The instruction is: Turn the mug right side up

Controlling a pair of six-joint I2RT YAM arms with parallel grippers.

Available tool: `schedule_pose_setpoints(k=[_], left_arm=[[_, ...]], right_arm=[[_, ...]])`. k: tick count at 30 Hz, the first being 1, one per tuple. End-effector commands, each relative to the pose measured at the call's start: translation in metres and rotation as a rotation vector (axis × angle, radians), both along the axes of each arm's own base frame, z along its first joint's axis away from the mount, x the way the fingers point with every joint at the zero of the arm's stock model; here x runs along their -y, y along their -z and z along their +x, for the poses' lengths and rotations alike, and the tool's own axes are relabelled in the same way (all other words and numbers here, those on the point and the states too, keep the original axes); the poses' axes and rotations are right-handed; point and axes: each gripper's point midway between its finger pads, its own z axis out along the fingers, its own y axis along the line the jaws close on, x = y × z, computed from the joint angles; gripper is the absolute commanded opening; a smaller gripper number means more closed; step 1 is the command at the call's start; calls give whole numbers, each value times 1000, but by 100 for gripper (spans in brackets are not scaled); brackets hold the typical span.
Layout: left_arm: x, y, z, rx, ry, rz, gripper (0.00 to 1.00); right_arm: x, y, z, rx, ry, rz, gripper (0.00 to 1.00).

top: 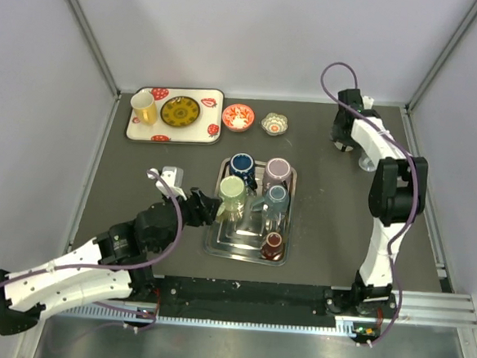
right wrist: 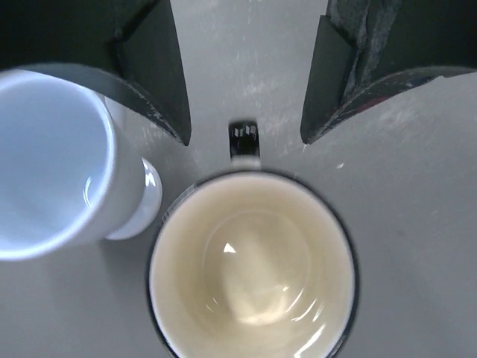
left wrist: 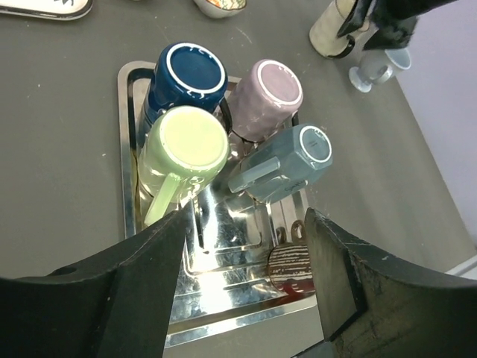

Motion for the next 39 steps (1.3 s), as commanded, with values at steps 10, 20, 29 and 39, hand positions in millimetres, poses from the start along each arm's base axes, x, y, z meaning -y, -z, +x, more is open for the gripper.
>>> schedule_pose_setpoints(k=[10,20,29,39], left_arm=[[49,48,23,-197,28,332,99],[123,38,23,-115,592,476,79],[129,63,29,-9,846,556,79],[125,94,42,-15,1063,565,76]], right_arm=[[-135,-164,-144,443,-376,280,64],[-139,-156,-241,519,-544,455,63],[-131,-172,-266,554,-588,475,62],[-128,-189,-277,589,-610,497,61]])
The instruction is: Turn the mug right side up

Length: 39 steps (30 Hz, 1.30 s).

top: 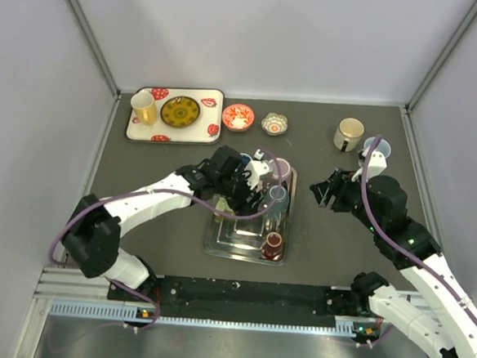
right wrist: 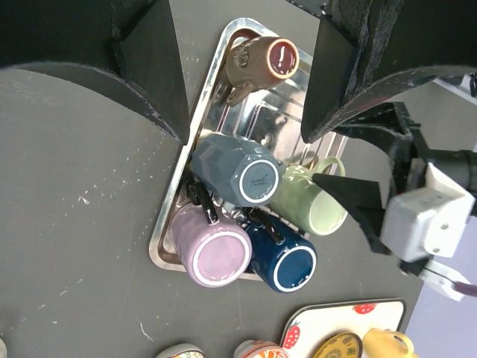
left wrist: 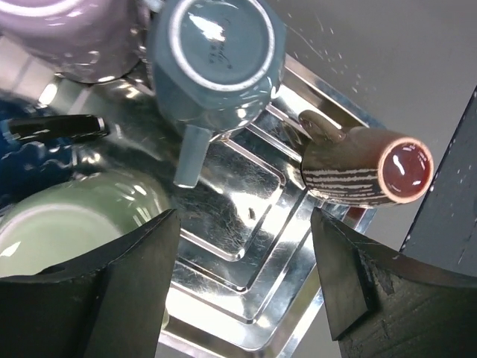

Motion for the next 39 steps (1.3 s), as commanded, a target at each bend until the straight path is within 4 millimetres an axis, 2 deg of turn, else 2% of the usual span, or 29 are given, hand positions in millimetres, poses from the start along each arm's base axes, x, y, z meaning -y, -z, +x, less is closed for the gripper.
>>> schedule_pose_setpoints(k=[1,8,10,15,22,26,37,39], left_arm=[[16,-3,-3,55,202,-30,75],[21,13,13,52,260,17,73],[24,10,20,69,271,13,73],[27,15,37,80,279,43,72],[28,40,40,28,321,87,67],[30,44,43,18,329,93,64],[33,52,47,-10,308,98,47],[35,52,48,-7,305,94,40]], right_arm=[[-2,-28,-4,58,-23,30,61],[-4,-29,-6,53,-31,38,61],[-4,-31,-7,57,-35,44,61],[-5,-34,-8,61,-45,50,60],[-5,-35,-10,59,-50,49,60],[-5,-32,-11,54,-54,48,60],[-4,-24,-13,37,-50,46,60],[-4,-24,-13,37,-49,49,60]])
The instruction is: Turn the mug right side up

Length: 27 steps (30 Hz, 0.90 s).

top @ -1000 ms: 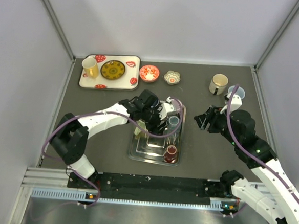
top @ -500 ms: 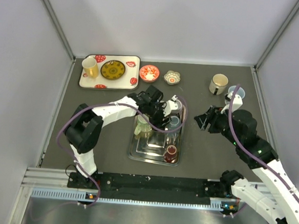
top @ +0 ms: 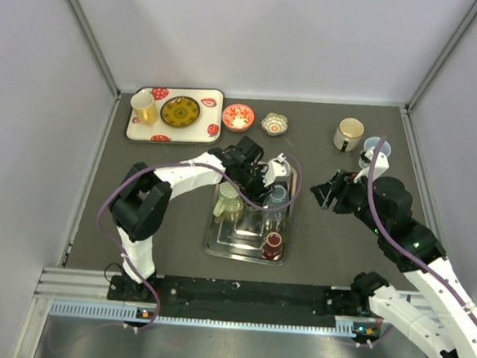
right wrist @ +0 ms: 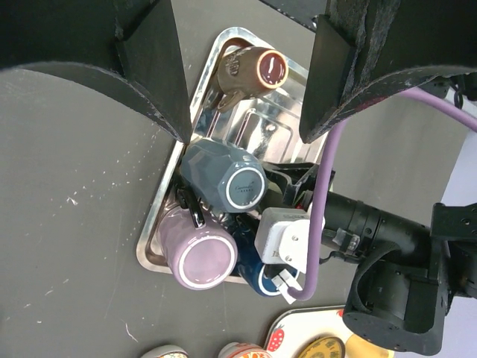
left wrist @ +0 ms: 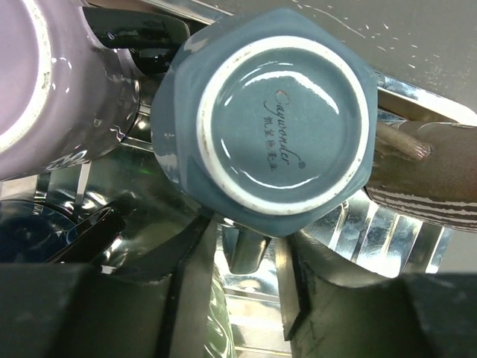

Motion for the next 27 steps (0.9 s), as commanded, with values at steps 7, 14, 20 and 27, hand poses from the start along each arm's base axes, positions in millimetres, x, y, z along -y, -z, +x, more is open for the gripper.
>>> schedule_pose_setpoints(k=[7,14,20,27], left_arm=[[9,-6,8,6,-24,-29,11],[7,-8,2,14,-42,-29,0],[5,-23,-12,40,-45,-48,0],[-3,-59,-23,113,-56,-74,0]], right_arm=[[-2,-13,-5,25,-11,36,60],[-3,-15,-7,23,-16,51,60],[-1,-19,-9,34,-12,64,60],[0,-28,-11,50,-13,69,60]])
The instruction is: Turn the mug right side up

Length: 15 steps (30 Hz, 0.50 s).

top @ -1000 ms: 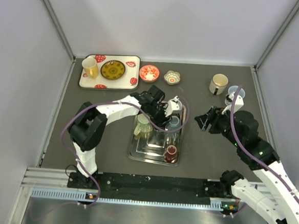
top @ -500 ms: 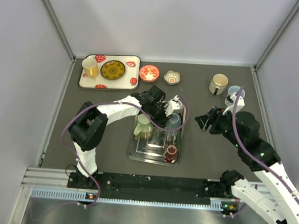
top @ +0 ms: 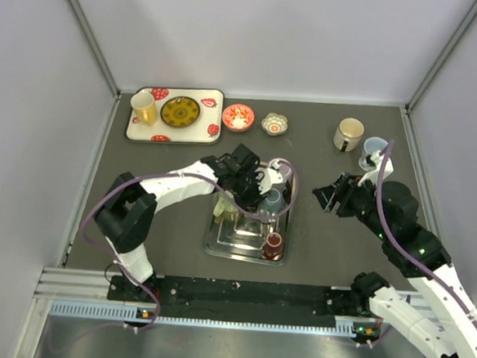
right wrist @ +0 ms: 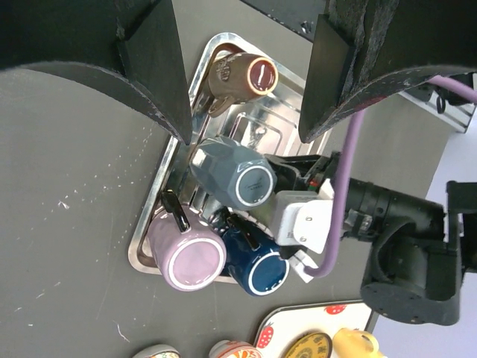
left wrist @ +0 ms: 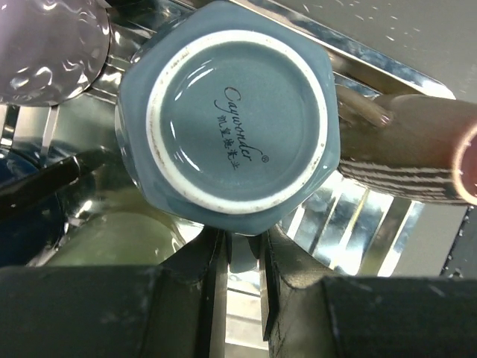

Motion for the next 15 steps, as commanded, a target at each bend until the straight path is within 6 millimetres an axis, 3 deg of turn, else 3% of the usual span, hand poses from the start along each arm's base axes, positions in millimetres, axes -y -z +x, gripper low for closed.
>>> schedule_pose_setpoints(k=[1,5,8,12,13,15], left_arm=[[5,-64,-2,118,-3,-110,0],[5,-105,-12,180,-3,-149,0],[7,-146,-24,244,-19,-220,0],[4,-217,-35,300,-121,-398,0],[2,-225,-35,306,-156,-430,0],[1,-268,-35,324,-255,-606,0]], right_arm=[[-1,-27,-3,60,-9,41,59],[0,-37,-5,77,-14,50,60],[2,-48,-6,101,-12,48,60],[8,-58,-8,128,5,48,60],[9,-58,-9,131,10,49,60],[9,-52,-8,114,21,58,60]])
